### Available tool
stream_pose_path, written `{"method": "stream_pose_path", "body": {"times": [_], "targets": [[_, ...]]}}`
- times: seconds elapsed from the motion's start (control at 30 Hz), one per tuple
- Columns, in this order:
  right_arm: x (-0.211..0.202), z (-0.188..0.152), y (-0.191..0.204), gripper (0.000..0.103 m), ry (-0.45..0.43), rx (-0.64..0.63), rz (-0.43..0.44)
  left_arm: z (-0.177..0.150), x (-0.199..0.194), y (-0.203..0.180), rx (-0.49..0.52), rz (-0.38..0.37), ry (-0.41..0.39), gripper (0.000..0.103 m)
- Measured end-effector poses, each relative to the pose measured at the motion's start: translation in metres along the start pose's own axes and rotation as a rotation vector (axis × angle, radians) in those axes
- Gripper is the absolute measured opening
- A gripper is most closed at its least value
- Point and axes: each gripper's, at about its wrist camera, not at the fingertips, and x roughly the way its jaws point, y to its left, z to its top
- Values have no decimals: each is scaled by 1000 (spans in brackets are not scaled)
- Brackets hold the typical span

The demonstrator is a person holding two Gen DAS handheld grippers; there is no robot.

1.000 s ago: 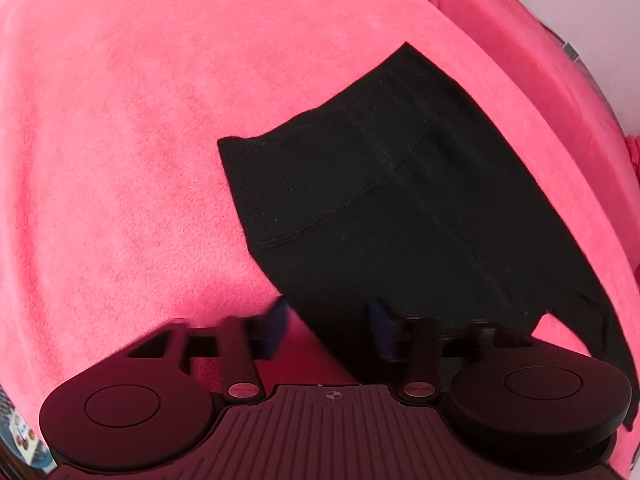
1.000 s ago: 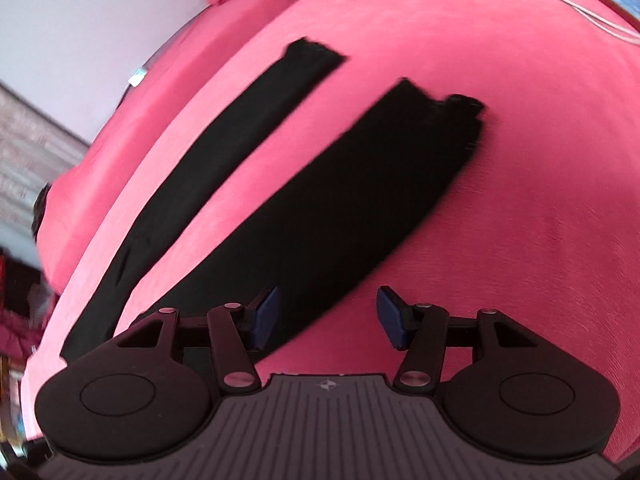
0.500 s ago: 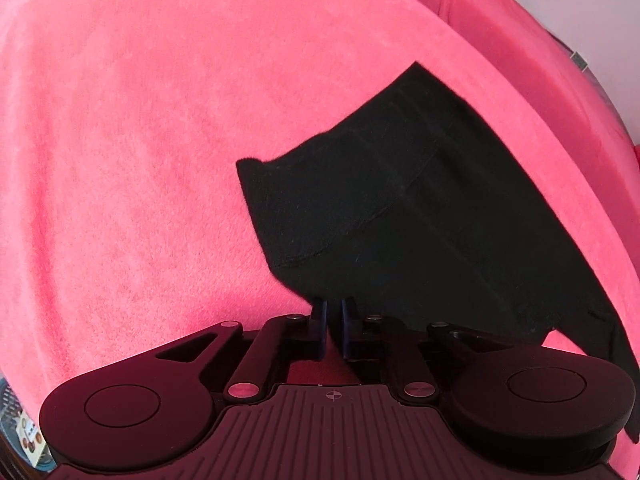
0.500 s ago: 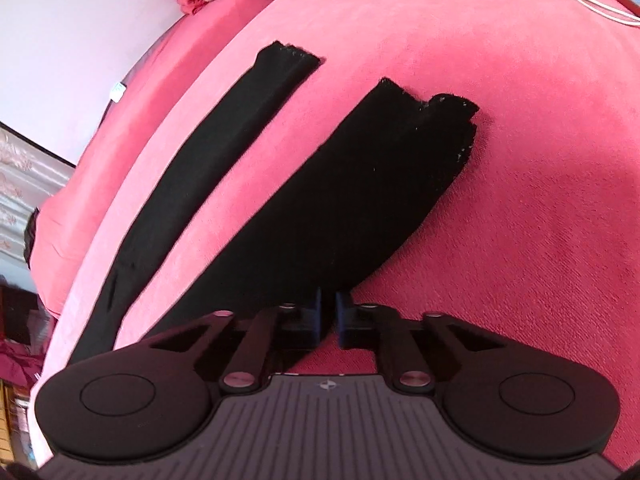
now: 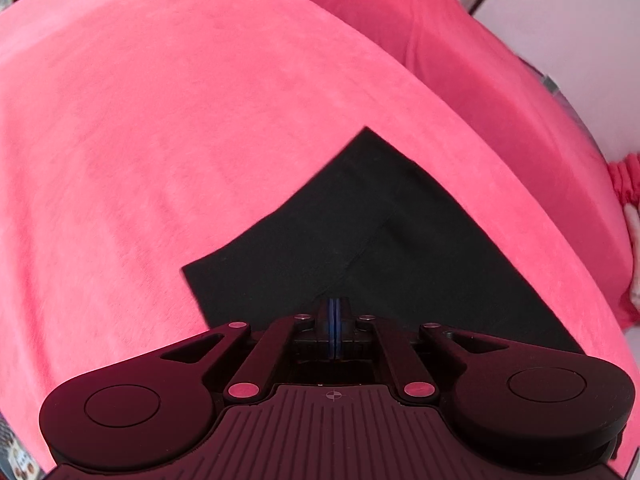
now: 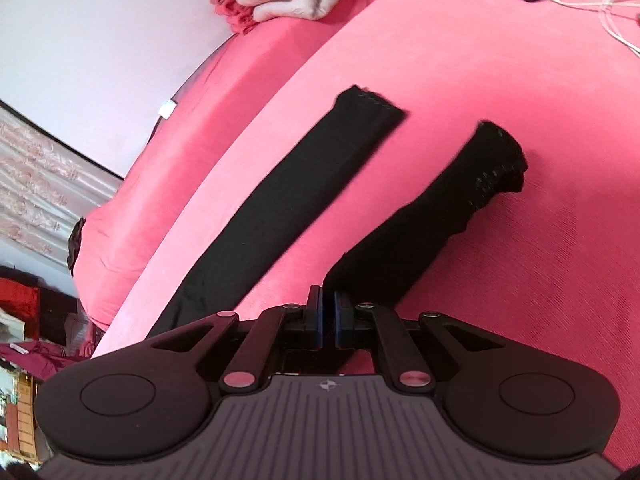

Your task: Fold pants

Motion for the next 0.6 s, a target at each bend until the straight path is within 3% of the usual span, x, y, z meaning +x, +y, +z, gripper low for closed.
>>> {"method": "stream_pose_path", "body": {"times": [0.1,0.37,0.6], "targets": [[3,0,2,8,12,-19,-9,-7,0,7,7,7,49,103],[0,1,-9,8,24,49,-5,-60,7,45,-114,-31,185,103],[-14,15,12,8,-5,11,70,-109,3,39,-119,-186,303,103]]}}
